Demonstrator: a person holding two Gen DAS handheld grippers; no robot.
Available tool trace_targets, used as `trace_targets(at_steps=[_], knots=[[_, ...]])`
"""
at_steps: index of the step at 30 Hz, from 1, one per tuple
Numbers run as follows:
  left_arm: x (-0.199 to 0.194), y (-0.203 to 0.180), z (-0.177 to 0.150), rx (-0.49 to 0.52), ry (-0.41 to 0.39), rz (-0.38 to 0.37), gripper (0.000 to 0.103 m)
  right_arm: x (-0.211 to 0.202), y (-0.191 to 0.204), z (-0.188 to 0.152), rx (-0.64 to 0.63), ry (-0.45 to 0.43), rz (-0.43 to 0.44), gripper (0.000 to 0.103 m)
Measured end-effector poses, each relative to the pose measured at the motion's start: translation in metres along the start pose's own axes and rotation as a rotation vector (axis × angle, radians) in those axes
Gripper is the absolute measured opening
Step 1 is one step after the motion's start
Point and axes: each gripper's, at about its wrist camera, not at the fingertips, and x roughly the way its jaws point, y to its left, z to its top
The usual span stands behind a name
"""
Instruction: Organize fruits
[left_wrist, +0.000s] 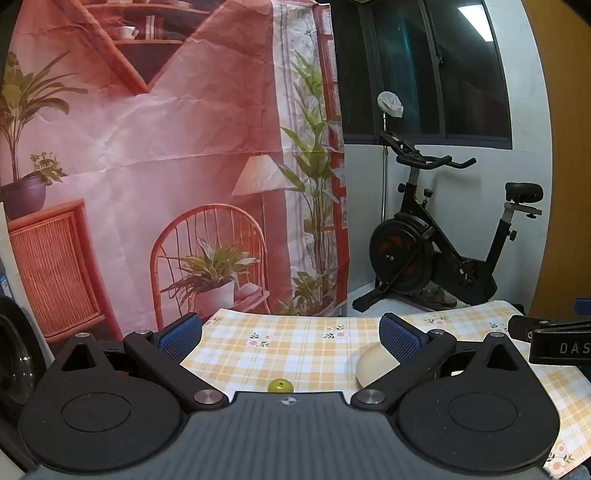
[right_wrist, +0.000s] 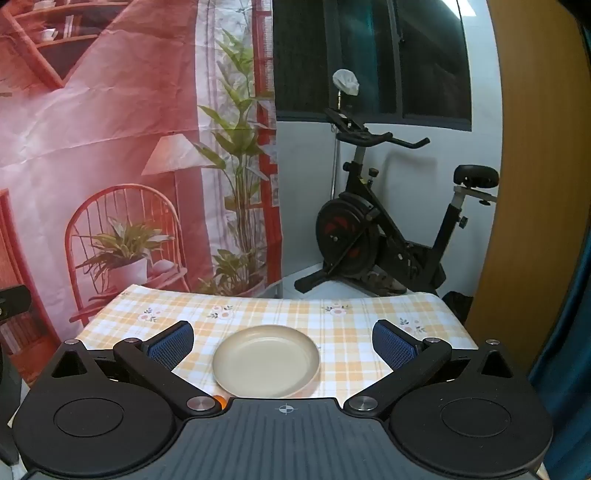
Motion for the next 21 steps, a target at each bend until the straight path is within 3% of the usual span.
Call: trace_targets(at_steps=[21], knots=[[0.009,0.001,-0.004,-0.016,0.037,-0.012,0.103,0.007,0.001,-0.007,0.010,-0.008,-0.008,0.103]])
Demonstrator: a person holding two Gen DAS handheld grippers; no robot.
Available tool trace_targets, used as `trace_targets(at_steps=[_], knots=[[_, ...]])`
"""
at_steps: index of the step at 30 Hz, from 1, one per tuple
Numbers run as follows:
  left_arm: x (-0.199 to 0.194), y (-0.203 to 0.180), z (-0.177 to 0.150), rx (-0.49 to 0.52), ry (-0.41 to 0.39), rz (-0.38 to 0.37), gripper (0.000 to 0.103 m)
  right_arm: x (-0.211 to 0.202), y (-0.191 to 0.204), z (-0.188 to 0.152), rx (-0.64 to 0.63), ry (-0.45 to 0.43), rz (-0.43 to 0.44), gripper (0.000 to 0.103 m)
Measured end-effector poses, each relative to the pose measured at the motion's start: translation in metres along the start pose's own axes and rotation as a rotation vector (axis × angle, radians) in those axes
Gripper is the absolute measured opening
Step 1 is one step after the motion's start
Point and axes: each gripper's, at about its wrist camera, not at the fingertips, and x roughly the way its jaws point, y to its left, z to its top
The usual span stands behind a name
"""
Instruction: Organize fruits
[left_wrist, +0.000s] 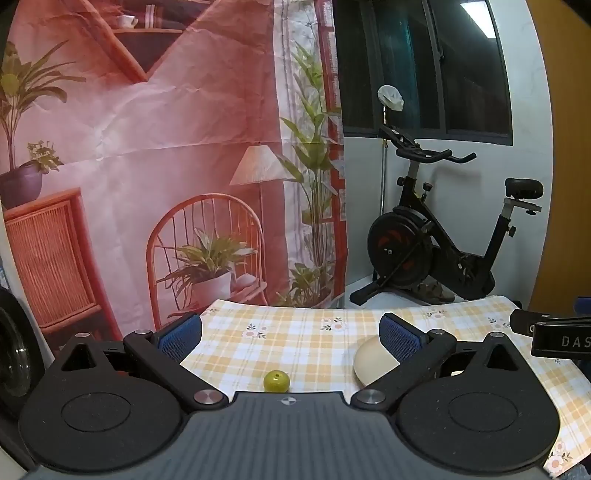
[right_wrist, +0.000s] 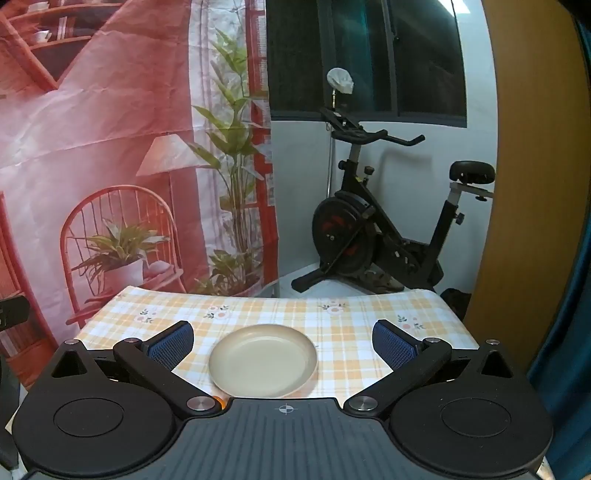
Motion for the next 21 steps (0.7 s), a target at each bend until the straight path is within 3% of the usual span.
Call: trace_targets(at_steps=[21], knots=[[-0.0020,-0.0001,0.0025,-0.013,-0.003,0.005,0.103,0.0022,-0.0022,0.0010,0.003,0.002,-0.004,0.103]])
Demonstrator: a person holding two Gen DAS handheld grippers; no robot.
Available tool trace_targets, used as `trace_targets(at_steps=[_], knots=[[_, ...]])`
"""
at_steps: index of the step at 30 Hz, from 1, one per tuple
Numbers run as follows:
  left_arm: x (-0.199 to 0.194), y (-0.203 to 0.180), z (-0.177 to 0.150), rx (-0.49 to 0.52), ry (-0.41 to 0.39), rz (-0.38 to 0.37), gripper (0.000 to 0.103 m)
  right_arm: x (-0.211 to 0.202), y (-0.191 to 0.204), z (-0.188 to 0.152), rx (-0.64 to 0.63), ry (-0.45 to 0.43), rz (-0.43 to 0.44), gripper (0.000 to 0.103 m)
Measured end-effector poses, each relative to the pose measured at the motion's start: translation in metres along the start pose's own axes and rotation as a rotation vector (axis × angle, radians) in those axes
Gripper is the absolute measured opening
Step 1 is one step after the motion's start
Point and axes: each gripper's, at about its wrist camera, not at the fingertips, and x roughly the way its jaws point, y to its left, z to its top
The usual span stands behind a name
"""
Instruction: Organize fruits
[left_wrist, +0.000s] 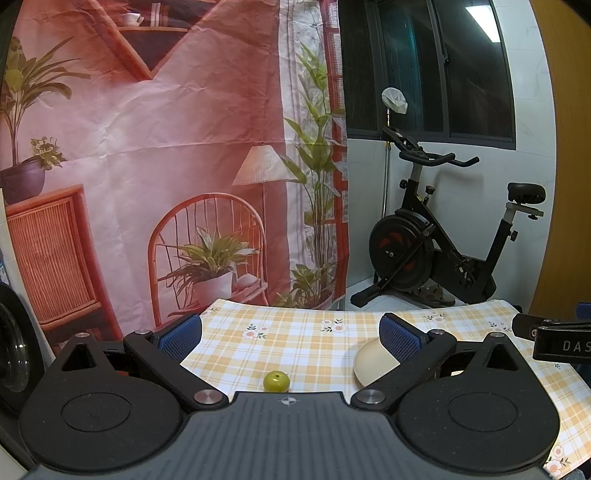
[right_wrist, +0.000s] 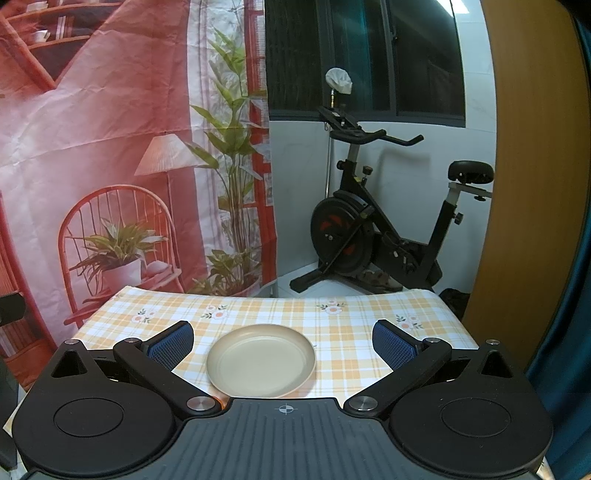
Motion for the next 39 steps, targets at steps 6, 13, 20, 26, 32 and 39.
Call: trace_targets(at_steps=[6,13,20,26,32,39], knots=[[-0.0002,0.0002,-0.0001,-0.001,0.000,0.000,0.103,0.0003,-0.0005,-0.0004,0.000,0.000,0.000,0.103],[-0.0001,0.0002,-0.0005,-0.001,0.001,0.000,0.103,0.0008,-0.0004,-0.0010,0.000,-0.001,0.000,0.103],[0.0000,0.0002,-0.0011,-0.001,0.002,-0.001,0.103,0.0007,-0.0001,-0.0010,0.000,0.000,0.000,0.103],[0.0002,0.0002,-0.0011,-0.002,0.002,0.000,0.103,0.0009,-0.0003,-0.0010,0.000,-0.001,0.000,0.103],[0.0006,-0.0001,-0.0018,-0.003,0.004,0.000,0.103,0.0009,0.0001,-0.0010,0.000,0.001,0.000,0.103],[0.0018,-0.0006,-0.0032,-0.004,0.007,0.001,0.103,0.0008,0.0004,-0.0010,0.000,0.001,0.000,0.103]])
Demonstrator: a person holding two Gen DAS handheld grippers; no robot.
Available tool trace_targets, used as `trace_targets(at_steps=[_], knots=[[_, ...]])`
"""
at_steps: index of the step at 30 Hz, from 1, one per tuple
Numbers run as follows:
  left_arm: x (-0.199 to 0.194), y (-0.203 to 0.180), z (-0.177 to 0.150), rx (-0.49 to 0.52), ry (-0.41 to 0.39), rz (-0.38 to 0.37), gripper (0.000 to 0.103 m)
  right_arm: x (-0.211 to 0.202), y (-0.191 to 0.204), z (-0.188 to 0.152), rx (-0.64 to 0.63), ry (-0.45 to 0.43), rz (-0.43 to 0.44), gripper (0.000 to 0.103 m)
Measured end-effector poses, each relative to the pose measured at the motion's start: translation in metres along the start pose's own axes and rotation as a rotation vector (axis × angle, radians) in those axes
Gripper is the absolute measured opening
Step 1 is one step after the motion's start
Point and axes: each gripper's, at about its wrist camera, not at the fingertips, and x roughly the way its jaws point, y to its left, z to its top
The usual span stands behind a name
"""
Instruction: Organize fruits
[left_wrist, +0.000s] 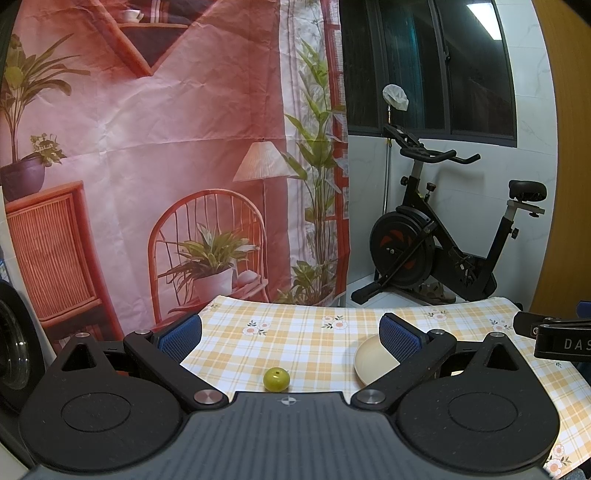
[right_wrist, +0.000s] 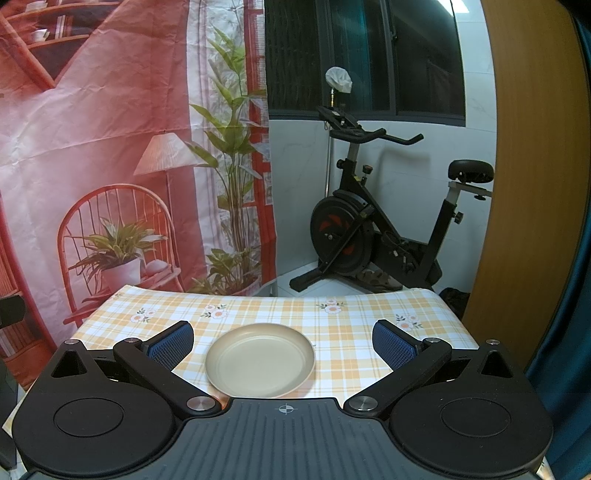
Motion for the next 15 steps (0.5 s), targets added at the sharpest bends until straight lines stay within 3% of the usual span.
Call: trace_targets(at_steps=[15], knots=[[0.018,0.003,-0.007,-0.014,0.045,0.017,0.103,0.009,0.000,-0.008,-0.010,-0.004,0.022,0.103]])
